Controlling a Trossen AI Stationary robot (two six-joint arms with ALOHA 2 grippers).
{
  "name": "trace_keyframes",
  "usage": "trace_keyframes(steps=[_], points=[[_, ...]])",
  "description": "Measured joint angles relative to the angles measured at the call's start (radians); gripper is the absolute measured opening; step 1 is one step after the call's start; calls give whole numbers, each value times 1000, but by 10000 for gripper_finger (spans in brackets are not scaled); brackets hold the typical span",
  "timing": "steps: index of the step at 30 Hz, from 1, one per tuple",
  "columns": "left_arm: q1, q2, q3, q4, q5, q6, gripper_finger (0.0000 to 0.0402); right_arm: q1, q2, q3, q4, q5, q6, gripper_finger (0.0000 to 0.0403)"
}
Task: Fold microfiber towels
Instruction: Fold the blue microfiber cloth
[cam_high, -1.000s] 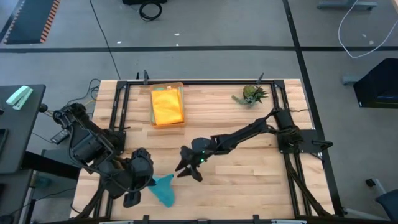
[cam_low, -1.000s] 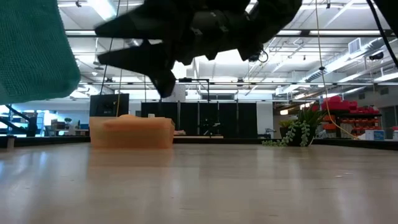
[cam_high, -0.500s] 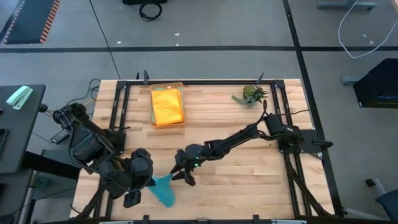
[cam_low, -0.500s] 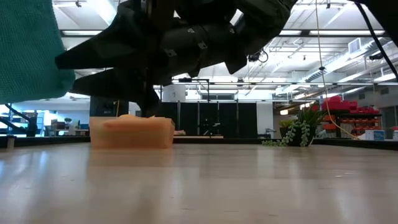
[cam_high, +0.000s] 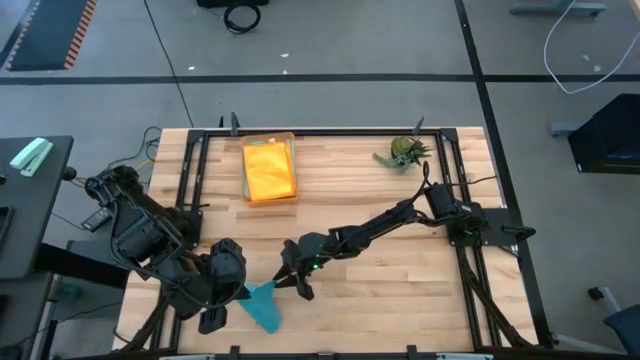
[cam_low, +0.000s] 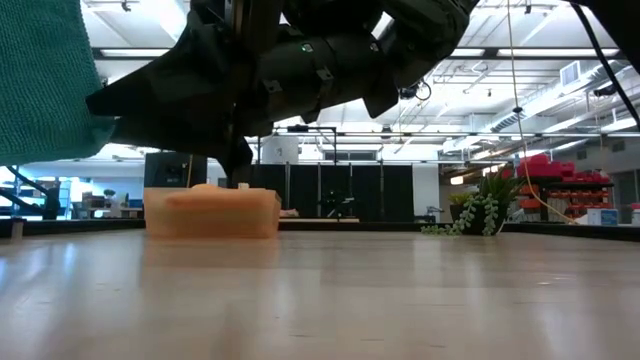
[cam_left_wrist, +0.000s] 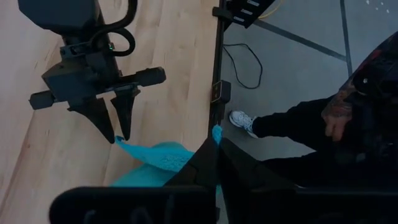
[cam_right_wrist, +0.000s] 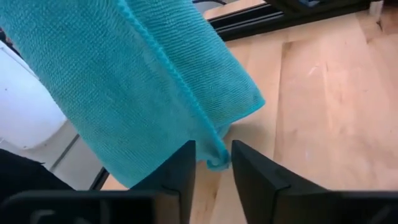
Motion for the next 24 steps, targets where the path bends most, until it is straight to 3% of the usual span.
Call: trace_keyframes(steps=[10,15,21,24], points=[[0,0,0,-3,-52,-6,15,-2,-3,0,-12,-44,-12,8],[8,-1,0,-16,-150,-1,9,2,-135,-1,-369,-120,24,4],[43,-1,0,-25,-295,46,18,68,-462,-1,-991,164,-138,2],[65,-1,0,-17,-457,39,19,72,-646,0,-1175,300,-157,2]])
